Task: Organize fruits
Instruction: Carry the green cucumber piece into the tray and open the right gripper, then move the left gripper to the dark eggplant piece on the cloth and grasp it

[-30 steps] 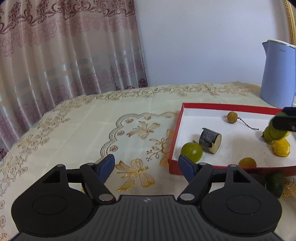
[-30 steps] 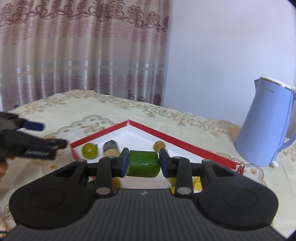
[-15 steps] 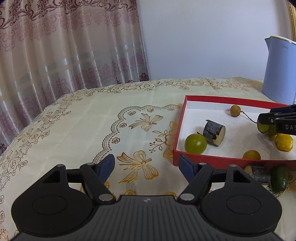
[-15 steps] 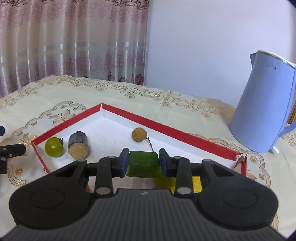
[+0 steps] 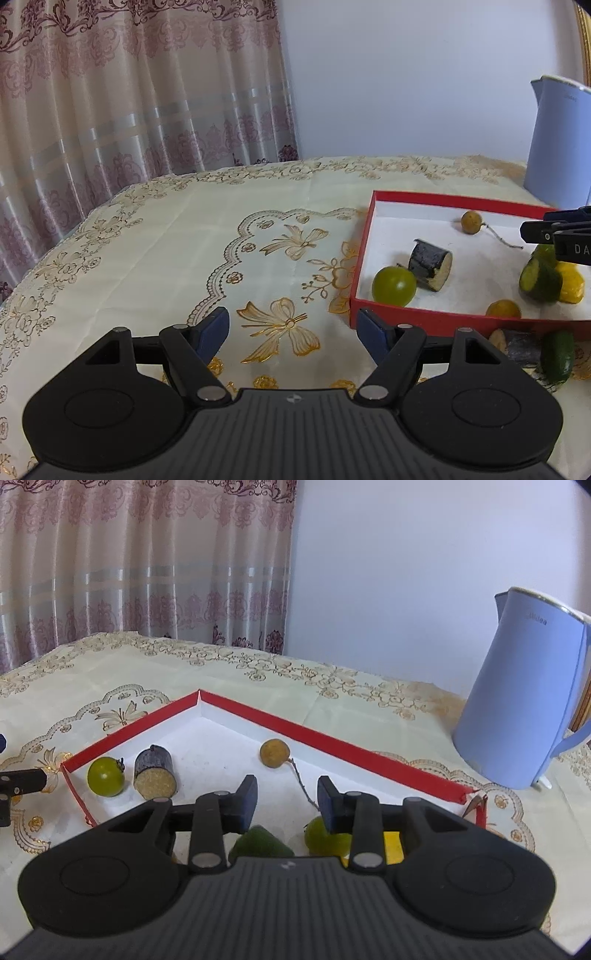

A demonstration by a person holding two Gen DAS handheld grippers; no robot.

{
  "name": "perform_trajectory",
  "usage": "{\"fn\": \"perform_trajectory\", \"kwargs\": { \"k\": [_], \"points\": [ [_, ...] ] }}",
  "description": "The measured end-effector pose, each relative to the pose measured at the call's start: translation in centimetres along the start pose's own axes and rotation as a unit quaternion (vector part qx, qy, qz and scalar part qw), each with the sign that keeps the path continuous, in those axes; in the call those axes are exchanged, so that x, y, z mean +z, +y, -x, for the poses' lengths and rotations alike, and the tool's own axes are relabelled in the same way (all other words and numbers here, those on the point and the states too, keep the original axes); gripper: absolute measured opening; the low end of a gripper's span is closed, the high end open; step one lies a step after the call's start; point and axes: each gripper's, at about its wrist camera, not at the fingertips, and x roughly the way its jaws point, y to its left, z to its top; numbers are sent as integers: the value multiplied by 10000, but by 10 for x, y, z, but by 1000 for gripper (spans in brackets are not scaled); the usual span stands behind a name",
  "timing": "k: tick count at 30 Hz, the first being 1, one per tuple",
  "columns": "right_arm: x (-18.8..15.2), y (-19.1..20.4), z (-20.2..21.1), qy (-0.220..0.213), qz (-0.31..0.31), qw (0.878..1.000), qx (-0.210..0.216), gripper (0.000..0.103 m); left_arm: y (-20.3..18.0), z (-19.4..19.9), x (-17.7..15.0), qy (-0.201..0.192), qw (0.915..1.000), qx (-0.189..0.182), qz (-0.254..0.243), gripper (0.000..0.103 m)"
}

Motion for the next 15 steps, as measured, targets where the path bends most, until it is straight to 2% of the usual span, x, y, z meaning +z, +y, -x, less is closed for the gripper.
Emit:
{"fn": "perform_trajectory", "kwargs": {
  "k": [2,4,5,6,7,12,15],
  "points": [
    [0,-1,7,-163,-38,9999,-32,33,2,3,1,-73,10000,-50,22,76],
    [-1,1,12,-480,-53,9984,-277,59,3,6,3,-147,9998,-85,63,76],
    [-2,3,13,-727,-20,9966,-384,86,3,7,4,-175,9997,-129,94,76],
    [-4,6,14,-970,44,9945,-401,96,4,8,5,-181,9996,-169,123,76],
    [-5,10,10,-1007,107,9943,-338,96,4,8,6,-164,9995,-205,154,76],
    [-7,13,-26,-385,3,9993,29,91,4,9,4,-88,9997,-206,114,76],
    [-15,8,-32,-274,-51,9996,35,82,5,10,1,-47,9997,-246,41,76]
  ]
}}
